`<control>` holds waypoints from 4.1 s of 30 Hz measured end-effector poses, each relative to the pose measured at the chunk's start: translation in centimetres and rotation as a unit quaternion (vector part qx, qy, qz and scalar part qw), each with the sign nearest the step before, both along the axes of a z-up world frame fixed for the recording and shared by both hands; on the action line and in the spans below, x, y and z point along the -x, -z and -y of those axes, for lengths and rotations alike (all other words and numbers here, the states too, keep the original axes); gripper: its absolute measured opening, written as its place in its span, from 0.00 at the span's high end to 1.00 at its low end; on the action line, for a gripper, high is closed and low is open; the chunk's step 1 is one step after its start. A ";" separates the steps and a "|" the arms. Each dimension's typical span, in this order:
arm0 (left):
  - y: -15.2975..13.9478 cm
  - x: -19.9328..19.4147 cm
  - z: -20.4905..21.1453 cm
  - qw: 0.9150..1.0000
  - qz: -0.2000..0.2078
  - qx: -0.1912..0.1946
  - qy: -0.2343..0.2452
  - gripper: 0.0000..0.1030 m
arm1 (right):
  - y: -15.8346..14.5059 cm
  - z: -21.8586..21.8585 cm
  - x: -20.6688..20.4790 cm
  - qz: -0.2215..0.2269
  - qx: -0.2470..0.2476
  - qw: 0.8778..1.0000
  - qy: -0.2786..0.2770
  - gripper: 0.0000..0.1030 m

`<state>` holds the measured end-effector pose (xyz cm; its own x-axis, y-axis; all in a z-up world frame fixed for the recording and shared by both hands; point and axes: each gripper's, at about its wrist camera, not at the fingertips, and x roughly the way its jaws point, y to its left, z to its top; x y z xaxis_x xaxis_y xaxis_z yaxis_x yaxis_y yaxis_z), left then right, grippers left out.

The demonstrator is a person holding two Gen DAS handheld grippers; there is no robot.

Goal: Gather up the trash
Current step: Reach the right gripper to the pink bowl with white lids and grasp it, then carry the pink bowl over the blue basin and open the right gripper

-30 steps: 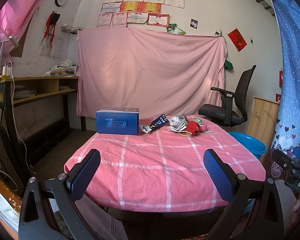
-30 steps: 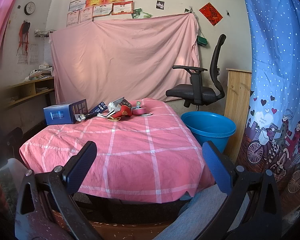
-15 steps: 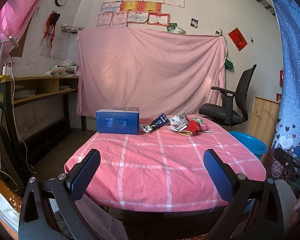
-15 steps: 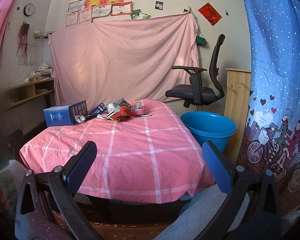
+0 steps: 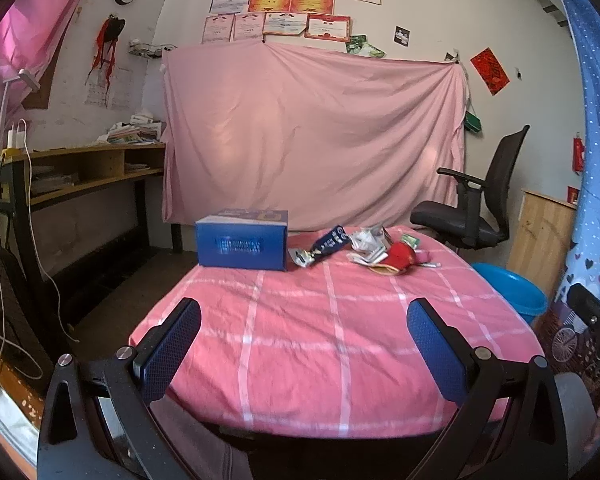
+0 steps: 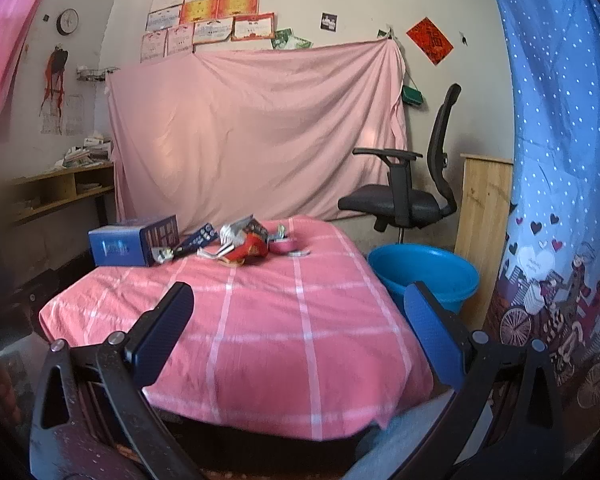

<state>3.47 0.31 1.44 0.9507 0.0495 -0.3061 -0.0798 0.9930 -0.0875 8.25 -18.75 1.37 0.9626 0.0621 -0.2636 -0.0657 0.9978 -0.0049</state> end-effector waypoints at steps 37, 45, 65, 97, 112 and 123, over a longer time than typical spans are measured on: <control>0.6 -22.3 0.7 0.998 0.041 -0.027 -0.037 0.02 | 0.3 1.7 -20.3 0.054 0.012 0.998 -0.034 0.00; 2.6 -26.0 1.4 0.999 -0.007 -0.031 -0.001 0.02 | 1.9 1.4 -24.3 -0.023 0.021 0.998 -0.055 0.00; 6.0 -32.3 2.8 0.990 -0.134 -0.007 0.038 0.33 | 6.9 -1.3 -35.4 -0.212 0.062 0.964 -0.148 0.06; 3.6 -30.1 -0.4 0.977 -0.166 0.133 0.028 0.97 | 7.4 1.2 -33.0 -0.247 0.006 0.953 -0.178 0.21; -3.4 -26.6 7.2 0.997 -0.010 0.031 0.074 0.99 | 1.2 6.7 -27.5 -0.031 -0.036 0.992 -0.117 0.21; -5.0 -30.4 18.4 0.977 0.014 0.036 0.211 0.99 | -0.7 16.2 -25.2 0.025 -0.044 0.999 0.015 0.21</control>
<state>33.84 -18.04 6.46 0.8894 -0.3702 -0.2682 0.3396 0.9278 -0.1547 33.46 -35.00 2.09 0.9764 0.0542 -0.2090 -0.0380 0.9960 0.0811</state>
